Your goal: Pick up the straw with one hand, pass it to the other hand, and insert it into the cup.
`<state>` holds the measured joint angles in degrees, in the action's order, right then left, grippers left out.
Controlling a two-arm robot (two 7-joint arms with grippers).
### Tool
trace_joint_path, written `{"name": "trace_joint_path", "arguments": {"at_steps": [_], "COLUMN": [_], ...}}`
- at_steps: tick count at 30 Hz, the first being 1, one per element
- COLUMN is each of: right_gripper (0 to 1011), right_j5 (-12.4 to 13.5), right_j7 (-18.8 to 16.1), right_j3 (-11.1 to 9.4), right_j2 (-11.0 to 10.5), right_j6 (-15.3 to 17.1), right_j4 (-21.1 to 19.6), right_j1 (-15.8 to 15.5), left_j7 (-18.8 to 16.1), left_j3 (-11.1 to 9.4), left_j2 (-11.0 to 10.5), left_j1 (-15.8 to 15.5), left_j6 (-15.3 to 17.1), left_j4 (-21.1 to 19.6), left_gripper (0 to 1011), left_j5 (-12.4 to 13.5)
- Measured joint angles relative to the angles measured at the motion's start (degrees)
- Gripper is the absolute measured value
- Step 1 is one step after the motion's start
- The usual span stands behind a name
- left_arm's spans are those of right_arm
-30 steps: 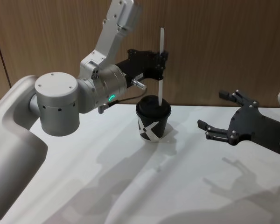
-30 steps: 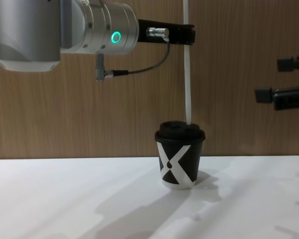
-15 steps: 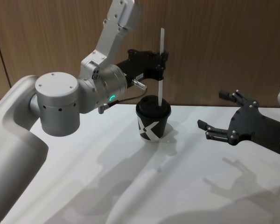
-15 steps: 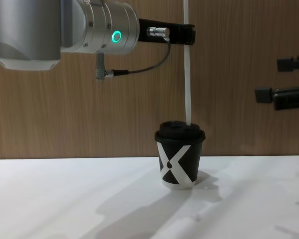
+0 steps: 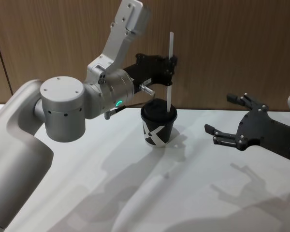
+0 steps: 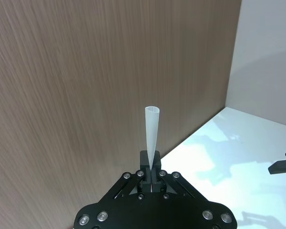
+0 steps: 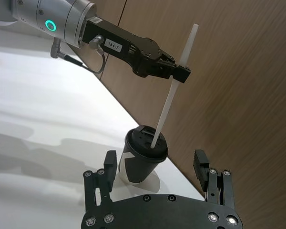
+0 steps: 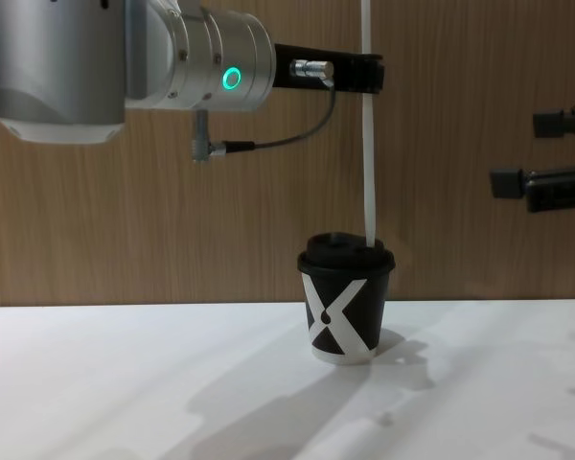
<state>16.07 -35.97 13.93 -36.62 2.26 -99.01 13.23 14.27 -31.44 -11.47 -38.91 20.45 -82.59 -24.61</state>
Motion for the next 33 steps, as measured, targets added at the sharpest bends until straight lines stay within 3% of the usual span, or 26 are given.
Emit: {"name": "trace_joint_path", "arguments": {"at_steps": [33], "right_gripper": [1001], "right_j5": [0.0], "right_j7": [0.0], "right_j3": [0.0], "right_j2": [0.0], "right_j6": [0.0], "right_j4": [0.0], "right_j1": [0.0], "left_j7": [-1.59], "left_j3": [0.7], "left_j2": [1.26], "left_j1": [1.05], "left_j6": [0.83], "left_j4": [-0.09], "left_gripper": [6], "left_j5": [2.52]}}
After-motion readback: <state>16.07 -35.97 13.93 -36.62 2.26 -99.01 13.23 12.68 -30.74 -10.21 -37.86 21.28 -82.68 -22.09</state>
